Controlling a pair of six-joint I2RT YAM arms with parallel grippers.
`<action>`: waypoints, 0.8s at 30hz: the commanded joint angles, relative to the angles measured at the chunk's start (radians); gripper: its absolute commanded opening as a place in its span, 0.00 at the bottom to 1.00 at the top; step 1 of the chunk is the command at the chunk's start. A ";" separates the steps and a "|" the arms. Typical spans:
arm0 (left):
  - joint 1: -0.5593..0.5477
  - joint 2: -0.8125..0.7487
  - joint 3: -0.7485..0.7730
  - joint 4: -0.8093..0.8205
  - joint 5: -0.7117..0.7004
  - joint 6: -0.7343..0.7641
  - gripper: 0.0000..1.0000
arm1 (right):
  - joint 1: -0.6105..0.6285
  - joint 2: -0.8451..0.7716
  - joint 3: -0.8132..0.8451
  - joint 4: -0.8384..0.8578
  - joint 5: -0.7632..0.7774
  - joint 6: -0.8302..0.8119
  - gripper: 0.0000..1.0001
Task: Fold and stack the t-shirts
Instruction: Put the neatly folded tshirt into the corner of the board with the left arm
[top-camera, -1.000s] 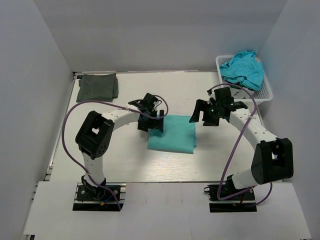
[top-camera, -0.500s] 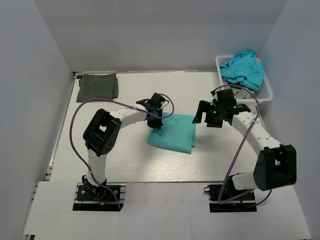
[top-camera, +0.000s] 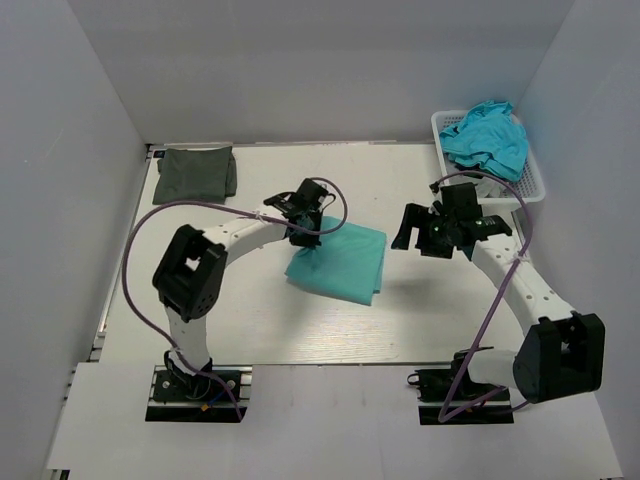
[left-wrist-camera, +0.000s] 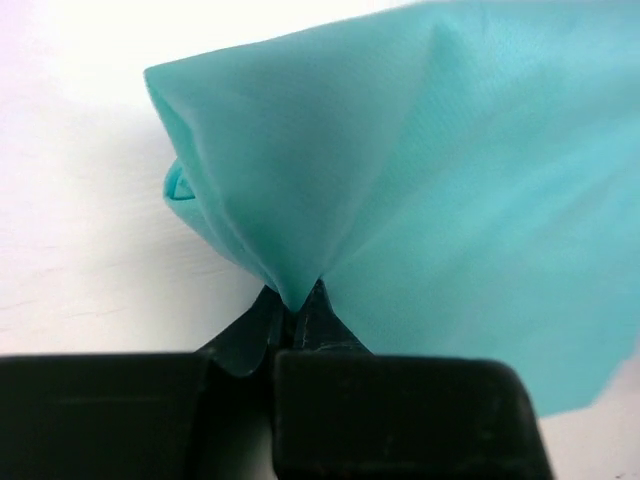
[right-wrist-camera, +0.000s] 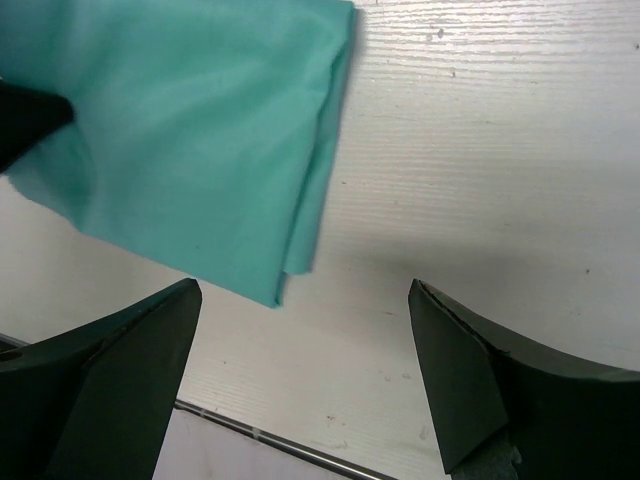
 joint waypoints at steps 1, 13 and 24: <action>0.017 -0.179 0.051 0.000 -0.141 0.109 0.00 | -0.010 -0.046 -0.011 -0.022 0.036 -0.012 0.90; 0.064 -0.308 0.231 -0.055 -0.322 0.394 0.00 | -0.013 -0.067 0.001 -0.083 0.076 -0.009 0.90; 0.256 -0.186 0.470 -0.050 -0.294 0.548 0.00 | -0.008 -0.058 0.078 -0.124 0.030 0.020 0.90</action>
